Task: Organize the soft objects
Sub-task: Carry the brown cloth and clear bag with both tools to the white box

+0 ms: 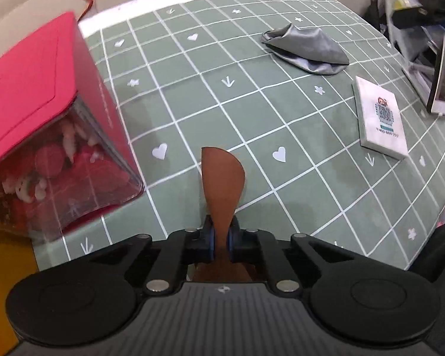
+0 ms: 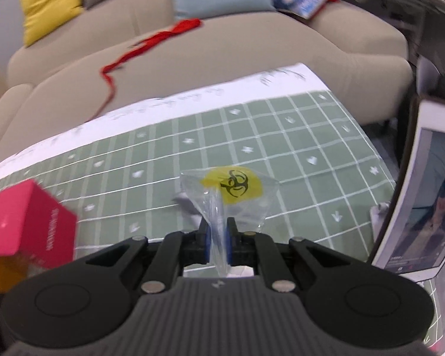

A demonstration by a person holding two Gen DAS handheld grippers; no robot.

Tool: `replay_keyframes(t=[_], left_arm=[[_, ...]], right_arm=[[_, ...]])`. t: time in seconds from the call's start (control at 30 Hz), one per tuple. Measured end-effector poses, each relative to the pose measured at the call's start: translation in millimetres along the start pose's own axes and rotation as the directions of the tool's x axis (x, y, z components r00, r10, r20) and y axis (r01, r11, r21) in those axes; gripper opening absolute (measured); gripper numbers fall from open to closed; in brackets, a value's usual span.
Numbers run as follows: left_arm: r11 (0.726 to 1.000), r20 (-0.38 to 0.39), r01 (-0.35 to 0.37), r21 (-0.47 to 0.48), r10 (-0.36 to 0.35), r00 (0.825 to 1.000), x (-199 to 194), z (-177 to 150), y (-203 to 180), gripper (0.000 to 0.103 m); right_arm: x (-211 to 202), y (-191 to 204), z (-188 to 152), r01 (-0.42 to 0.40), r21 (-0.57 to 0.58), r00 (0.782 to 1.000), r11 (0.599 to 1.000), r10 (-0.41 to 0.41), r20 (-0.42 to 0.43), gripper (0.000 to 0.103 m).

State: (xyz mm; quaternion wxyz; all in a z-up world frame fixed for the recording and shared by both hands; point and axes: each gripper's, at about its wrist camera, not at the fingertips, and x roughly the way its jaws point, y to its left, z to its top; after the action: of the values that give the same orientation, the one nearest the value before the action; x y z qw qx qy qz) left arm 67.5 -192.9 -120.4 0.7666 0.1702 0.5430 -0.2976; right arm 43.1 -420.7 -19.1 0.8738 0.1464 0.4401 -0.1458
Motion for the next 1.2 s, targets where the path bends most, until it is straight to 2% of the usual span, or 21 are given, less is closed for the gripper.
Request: replay_keyframes(t=[0.07,0.23,0.3,0.4,0.57,0.67,0.8,0.9,1.03,1.17,1.2], left_arm=[[0.999,-0.014,0.027,-0.028,-0.027,1.000,-3,-2,4,0.008],[0.998,-0.007,-0.006,-0.061,0.005,1.000,-23,-3,8,0.008],[0.996,0.025,0.003,-0.085,-0.001,1.000,-40,-1,15,0.008],[0.995,0.091,-0.031,-0.090,0.039,0.995,-74,1,29,0.008],[0.986,0.173,-0.069,-0.152,0.095,0.980,-137,-6,78,0.008],[0.975,0.192,-0.113,-0.192,0.150,0.970,-165,-17,110,0.008],[0.947,0.193,-0.180,-0.266,0.235,0.952,-194,-43,155,0.009],[0.919,0.158,-0.219,-0.329,0.282,0.946,-198,-61,188,0.009],[0.884,0.099,-0.229,-0.407,0.292,0.951,-185,-82,223,0.009],[0.852,0.071,-0.178,-0.492,0.244,0.967,-168,-99,249,0.008],[0.845,0.066,-0.169,-0.508,0.234,0.970,-163,-102,254,0.008]], right_arm=[[-11,11,-6,-0.028,-0.034,1.000,0.999,0.029,0.009,0.007],[-31,34,-15,-0.080,-0.089,0.997,0.993,0.080,-0.004,0.007],[-39,46,-16,-0.098,-0.108,0.995,0.989,0.098,-0.004,0.007],[-54,71,-12,-0.153,-0.136,0.988,0.979,0.156,0.008,0.007],[-77,138,0,-0.265,-0.213,0.960,0.940,0.278,0.034,0.007],[-87,188,2,-0.348,-0.269,0.929,0.898,0.369,0.030,0.007],[-87,255,-2,-0.431,-0.345,0.890,0.834,0.457,-0.008,0.007],[-74,302,-12,-0.464,-0.381,0.875,0.800,0.482,-0.054,0.007],[-46,351,-30,-0.502,-0.399,0.860,0.767,0.490,-0.139,0.007],[-15,386,-49,-0.549,-0.377,0.836,0.746,0.489,-0.250,0.007],[-10,393,-53,-0.545,-0.390,0.839,0.743,0.477,-0.263,0.008]])
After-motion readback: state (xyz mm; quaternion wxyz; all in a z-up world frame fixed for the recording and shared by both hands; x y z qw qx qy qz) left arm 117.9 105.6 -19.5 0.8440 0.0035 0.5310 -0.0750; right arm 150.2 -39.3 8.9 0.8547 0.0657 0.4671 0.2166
